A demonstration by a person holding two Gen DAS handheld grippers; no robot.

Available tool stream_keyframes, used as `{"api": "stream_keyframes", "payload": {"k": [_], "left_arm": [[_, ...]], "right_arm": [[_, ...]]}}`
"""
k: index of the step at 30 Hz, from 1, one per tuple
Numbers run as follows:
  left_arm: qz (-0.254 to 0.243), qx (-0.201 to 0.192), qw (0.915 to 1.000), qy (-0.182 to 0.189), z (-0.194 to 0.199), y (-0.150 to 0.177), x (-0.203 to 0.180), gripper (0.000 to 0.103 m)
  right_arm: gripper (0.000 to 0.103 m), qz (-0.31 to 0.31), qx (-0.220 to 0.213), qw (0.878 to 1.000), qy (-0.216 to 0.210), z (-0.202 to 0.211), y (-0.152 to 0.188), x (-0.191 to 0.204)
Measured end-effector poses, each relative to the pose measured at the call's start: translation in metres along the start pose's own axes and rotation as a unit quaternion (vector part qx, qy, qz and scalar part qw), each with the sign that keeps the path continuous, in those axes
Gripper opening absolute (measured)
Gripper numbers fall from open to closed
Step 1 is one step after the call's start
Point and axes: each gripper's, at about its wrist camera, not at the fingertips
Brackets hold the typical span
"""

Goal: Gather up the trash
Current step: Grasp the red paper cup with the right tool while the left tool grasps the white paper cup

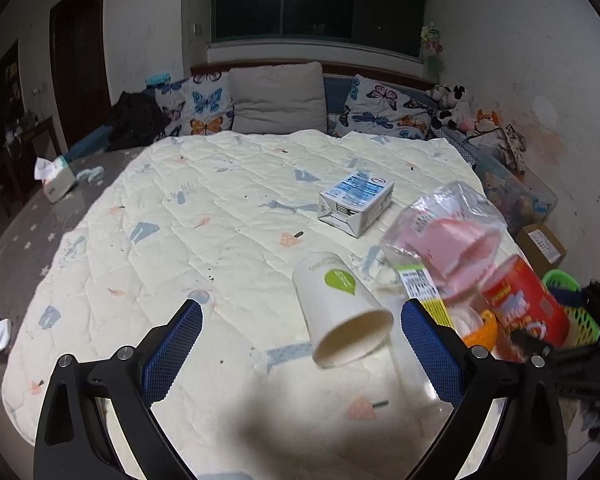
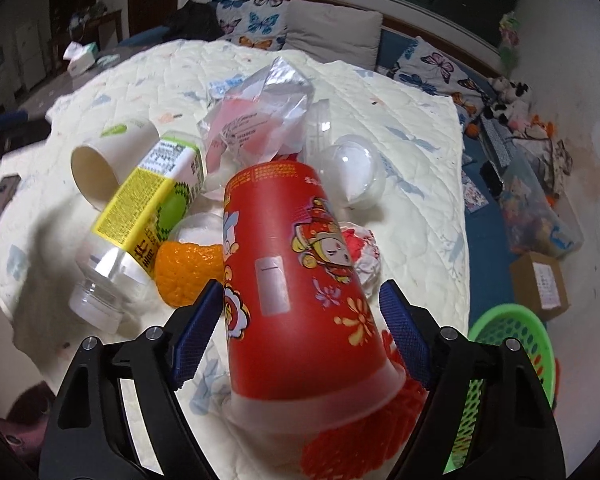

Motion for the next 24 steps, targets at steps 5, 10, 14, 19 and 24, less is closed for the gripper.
{"api": "stream_keyframes", "payload": {"k": [5, 10, 14, 19, 24], "left_arm": [[0.007, 0.039, 0.999, 0.021, -0.027, -0.015, -0.002, 0.097], [0.009, 0.077, 0.9963, 0.037, -0.056, -0.024, -0.011, 0.096], [0.008, 0.101, 0.994, 0.041, -0.077, -0.025, -0.017, 0.095], [0.013, 0.135, 0.9892, 0.055, -0.097, -0.02, -0.016, 0.084], [0.03, 0.156, 0.9826, 0.096, -0.105, -0.016, -0.014, 0.07]], "right_arm": [[0.075, 0.001, 0.003, 1.0, 0.0, -0.007, -0.001, 0.0], [0.073, -0.01, -0.014, 1.0, -0.009, 0.001, -0.002, -0.003], [0.072, -0.03, -0.034, 0.999, -0.024, 0.011, -0.006, -0.006], [0.072, -0.044, -0.052, 0.997, -0.039, 0.022, -0.009, -0.008], [0.072, -0.053, -0.067, 0.995, -0.048, 0.03, -0.012, -0.006]]}}
Point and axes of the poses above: each gripper's, at about its wrist camera, not at the fingertips, and z roughly against the way its jaws point, x to its left, y to its underside, and after that the axes turned 11 degrees about -y, right-handed
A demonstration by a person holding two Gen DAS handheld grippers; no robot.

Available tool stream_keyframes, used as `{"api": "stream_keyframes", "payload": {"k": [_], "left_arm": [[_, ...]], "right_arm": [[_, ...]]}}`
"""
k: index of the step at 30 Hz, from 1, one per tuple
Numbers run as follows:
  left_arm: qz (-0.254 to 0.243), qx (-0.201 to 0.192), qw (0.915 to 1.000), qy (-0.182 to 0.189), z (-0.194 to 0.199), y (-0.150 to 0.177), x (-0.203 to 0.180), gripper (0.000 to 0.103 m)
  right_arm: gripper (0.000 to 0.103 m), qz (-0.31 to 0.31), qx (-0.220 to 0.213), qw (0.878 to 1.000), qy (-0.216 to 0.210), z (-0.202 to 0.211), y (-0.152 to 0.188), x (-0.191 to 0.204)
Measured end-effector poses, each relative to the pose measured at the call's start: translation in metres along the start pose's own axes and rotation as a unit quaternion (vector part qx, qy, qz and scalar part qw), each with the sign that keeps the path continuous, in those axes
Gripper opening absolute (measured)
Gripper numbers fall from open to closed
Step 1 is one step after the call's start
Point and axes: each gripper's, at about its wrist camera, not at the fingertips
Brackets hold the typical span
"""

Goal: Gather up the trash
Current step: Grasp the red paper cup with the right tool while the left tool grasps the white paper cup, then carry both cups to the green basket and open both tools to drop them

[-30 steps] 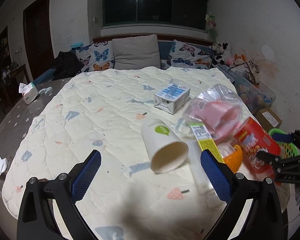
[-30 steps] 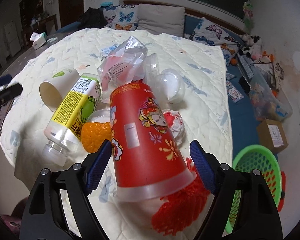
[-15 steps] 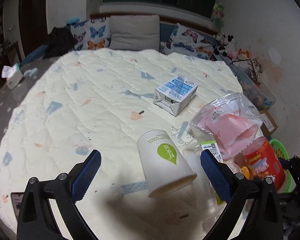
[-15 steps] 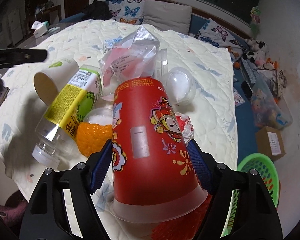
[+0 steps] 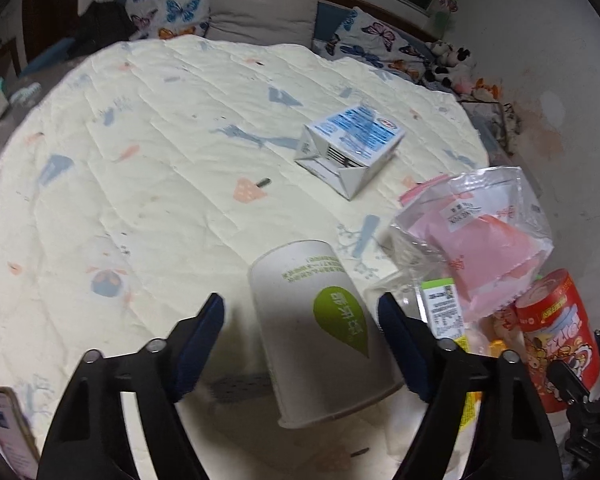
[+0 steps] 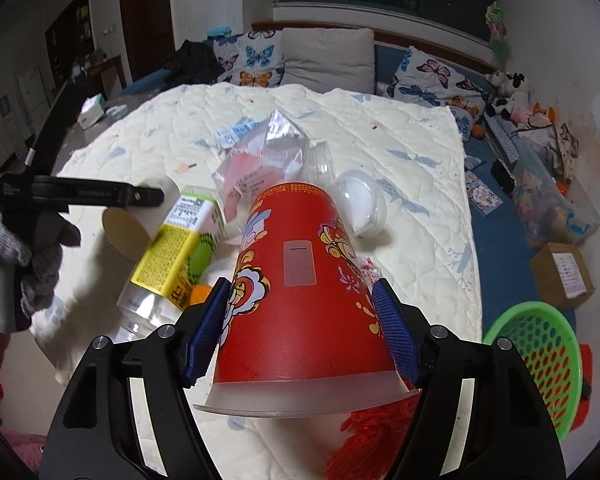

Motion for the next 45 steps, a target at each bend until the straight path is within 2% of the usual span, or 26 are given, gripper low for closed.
{"api": "stream_keyframes", "payload": {"k": [3, 16, 20, 23, 28, 34, 41, 45], "left_arm": [[-0.008, -0.001, 0.9999, 0.011, 0.001, 0.001, -0.005, 0.062], [-0.01, 0.017, 0.9993, 0.032, -0.004, 0.002, -0.007, 0.064], [-0.015, 0.006, 0.9994, 0.029, 0.003, 0.004, -0.01, 0.062], [-0.001, -0.006, 0.9995, 0.032, 0.015, 0.004, -0.003, 0.061], [-0.002, -0.039, 0.9986, 0.037, 0.05, 0.002, -0.002, 0.061], [-0.034, -0.066, 0.995, 0.067, 0.086, 0.002, -0.031, 0.061], [-0.085, -0.059, 0.9874, 0.119, 0.097, 0.003, -0.095, 0.061], [-0.12, -0.052, 0.9819, 0.136, 0.094, 0.002, -0.141, 0.061]], "right_arm": [[0.072, -0.005, -0.009, 1.0, -0.005, 0.006, -0.002, 0.001], [0.072, -0.019, -0.031, 0.999, -0.007, 0.023, -0.002, 0.005], [0.072, -0.03, -0.043, 0.999, -0.003, 0.034, -0.001, -0.001], [0.072, -0.046, -0.053, 0.997, -0.006, 0.045, 0.0, -0.009], [0.072, -0.072, -0.076, 0.994, 0.003, 0.063, 0.001, -0.027], [0.072, -0.108, -0.083, 0.99, 0.044, 0.081, 0.016, -0.064], [0.072, -0.172, -0.054, 0.977, 0.115, 0.083, 0.06, -0.128], [0.072, -0.211, -0.029, 0.968, 0.134, 0.077, 0.092, -0.16]]}}
Point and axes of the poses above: each gripper's, at about its wrist camera, not at the fingertips, and z roughly against the way its jaws point, x to its left, y to its underside, and after that the axes turned 11 degrees about -y, right-handed
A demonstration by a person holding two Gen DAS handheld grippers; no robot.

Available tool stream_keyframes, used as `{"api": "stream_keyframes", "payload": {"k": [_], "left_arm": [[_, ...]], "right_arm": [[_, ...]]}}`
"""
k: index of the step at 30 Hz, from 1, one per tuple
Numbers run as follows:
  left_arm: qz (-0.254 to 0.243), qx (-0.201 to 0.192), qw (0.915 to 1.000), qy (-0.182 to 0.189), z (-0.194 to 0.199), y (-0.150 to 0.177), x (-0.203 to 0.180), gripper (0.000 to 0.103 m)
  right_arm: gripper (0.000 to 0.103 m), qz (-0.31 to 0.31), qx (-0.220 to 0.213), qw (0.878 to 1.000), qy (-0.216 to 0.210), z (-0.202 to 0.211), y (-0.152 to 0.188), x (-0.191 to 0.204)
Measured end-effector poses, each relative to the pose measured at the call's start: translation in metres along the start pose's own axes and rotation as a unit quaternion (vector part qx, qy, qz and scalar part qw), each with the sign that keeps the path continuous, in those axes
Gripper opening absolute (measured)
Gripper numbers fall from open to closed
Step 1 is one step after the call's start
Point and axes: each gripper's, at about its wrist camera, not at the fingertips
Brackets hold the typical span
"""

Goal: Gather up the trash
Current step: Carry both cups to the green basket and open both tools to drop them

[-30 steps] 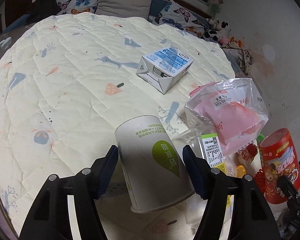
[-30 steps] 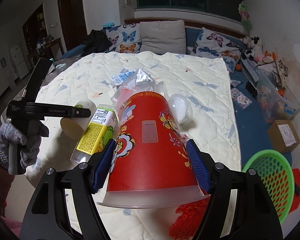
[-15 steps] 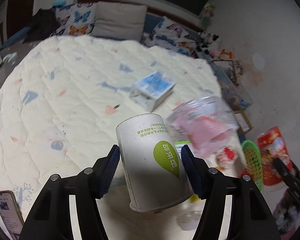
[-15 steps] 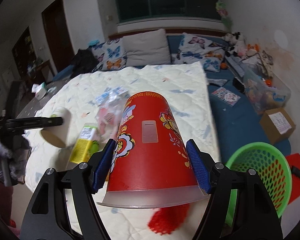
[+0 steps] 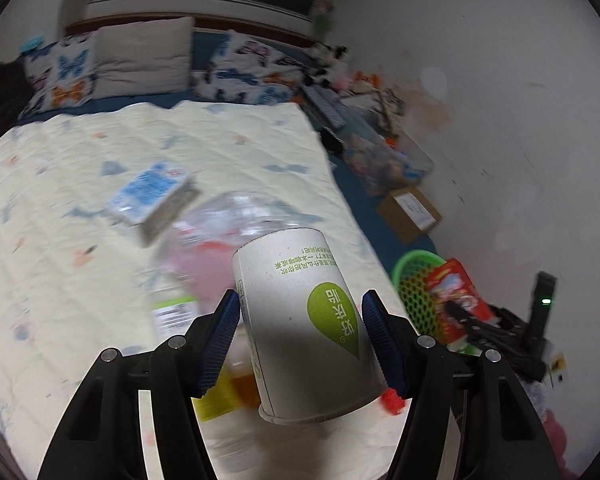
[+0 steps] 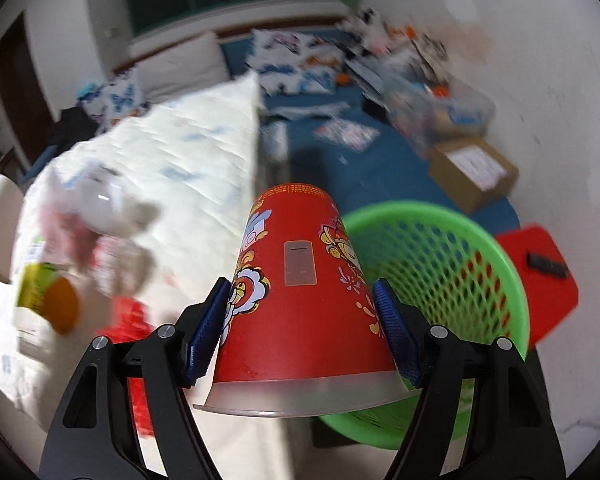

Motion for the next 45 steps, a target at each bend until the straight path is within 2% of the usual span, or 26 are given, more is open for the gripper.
{"api": "stream_keyframes", "payload": {"k": [5, 14, 21, 25, 34, 42, 45], "left_arm": [[-0.037, 0.01, 0.9991, 0.015, -0.019, -0.012, -0.048, 0.061], [-0.095, 0.034, 0.9939, 0.046, -0.055, -0.02, -0.13, 0.061], [-0.123, 0.063, 0.9883, 0.065, -0.09, -0.02, -0.184, 0.061], [-0.137, 0.082, 0.9845, 0.072, -0.111, -0.015, -0.214, 0.061], [-0.159, 0.121, 0.9775, 0.068, -0.151, 0.004, -0.257, 0.061], [-0.176, 0.138, 0.9724, 0.068, -0.162, 0.019, -0.279, 0.062], [-0.176, 0.14, 0.972, 0.069, -0.161, 0.022, -0.281, 0.069]], "right_arm": [[0.073, -0.032, 0.021, 0.999, 0.012, -0.012, 0.018, -0.038], [0.074, -0.06, 0.024, 0.998, 0.014, -0.014, 0.027, -0.069], [0.077, -0.061, 0.004, 0.998, 0.016, 0.015, 0.037, -0.077], [0.078, -0.048, -0.01, 0.998, 0.033, 0.037, 0.047, -0.079], [0.08, -0.074, -0.025, 0.996, 0.041, 0.063, 0.069, -0.097], [0.08, -0.098, -0.037, 0.993, 0.046, 0.077, 0.078, -0.112], [0.08, -0.103, -0.038, 0.993, 0.045, 0.08, 0.082, -0.112]]}}
Point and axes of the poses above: each gripper's, at about its wrist camera, not at the fingertips, and z roughly against the way its jaws point, x to its left, y to its underside, and after that the axes turned 11 degrees about -y, right-handed
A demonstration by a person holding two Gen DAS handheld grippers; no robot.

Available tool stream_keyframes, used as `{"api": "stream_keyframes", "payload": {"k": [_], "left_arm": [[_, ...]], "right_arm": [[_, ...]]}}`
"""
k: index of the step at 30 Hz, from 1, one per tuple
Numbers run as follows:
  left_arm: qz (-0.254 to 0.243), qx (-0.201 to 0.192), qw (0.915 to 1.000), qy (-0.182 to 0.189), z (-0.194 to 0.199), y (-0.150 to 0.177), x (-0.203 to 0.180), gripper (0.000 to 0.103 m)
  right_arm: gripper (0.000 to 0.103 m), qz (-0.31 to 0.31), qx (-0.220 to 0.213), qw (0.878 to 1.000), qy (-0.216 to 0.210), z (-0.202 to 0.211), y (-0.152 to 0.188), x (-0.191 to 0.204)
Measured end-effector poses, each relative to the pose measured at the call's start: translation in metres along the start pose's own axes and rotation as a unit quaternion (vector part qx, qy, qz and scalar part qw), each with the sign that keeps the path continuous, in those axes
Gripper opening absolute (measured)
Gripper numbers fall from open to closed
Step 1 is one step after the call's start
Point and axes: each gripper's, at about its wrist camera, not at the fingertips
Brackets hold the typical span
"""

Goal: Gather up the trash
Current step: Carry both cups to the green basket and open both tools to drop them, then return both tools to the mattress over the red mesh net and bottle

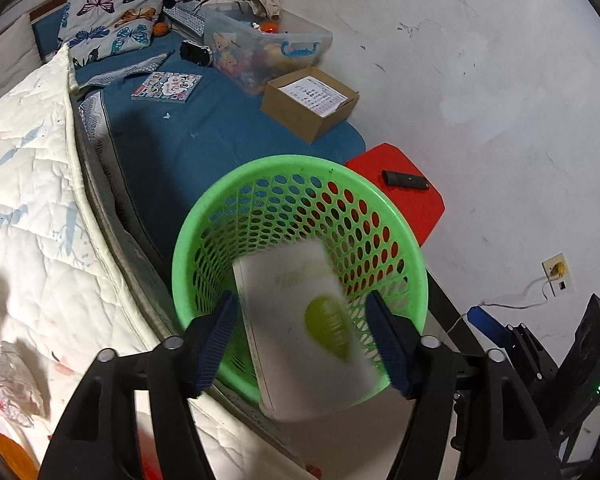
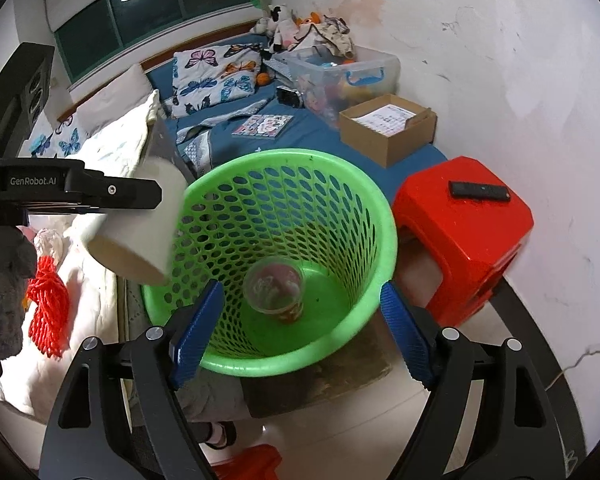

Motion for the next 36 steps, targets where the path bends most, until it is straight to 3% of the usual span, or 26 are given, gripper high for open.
{"api": "stream_keyframes", "payload": {"k": [6, 17, 25, 36], "left_arm": [[0.007, -0.007, 0.9999, 0.007, 0.01, 0.006, 0.004, 0.07], [0.022, -0.062, 0.9978, -0.01, 0.074, 0.044, 0.039, 0.07], [0.06, -0.103, 0.9921, -0.041, 0.118, 0.081, 0.092, 0.07], [0.138, -0.141, 0.9756, -0.095, 0.162, 0.129, 0.175, 0.07]], "right_arm": [[0.08, -0.004, -0.004, 1.0, -0.003, 0.006, 0.004, 0.003], [0.082, 0.016, -0.011, 0.999, -0.029, 0.013, 0.004, 0.035], [0.082, 0.043, -0.015, 0.998, -0.048, 0.014, -0.002, 0.071], [0.084, 0.094, 0.002, 0.989, -0.11, 0.004, 0.0, 0.14]]}}
Point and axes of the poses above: each gripper's, at about its wrist camera, not at the fingertips, and z roughly against the way its jaws point, x to its left, y to its underside, and after that the axes turned 11 degrees about -y, right-handed
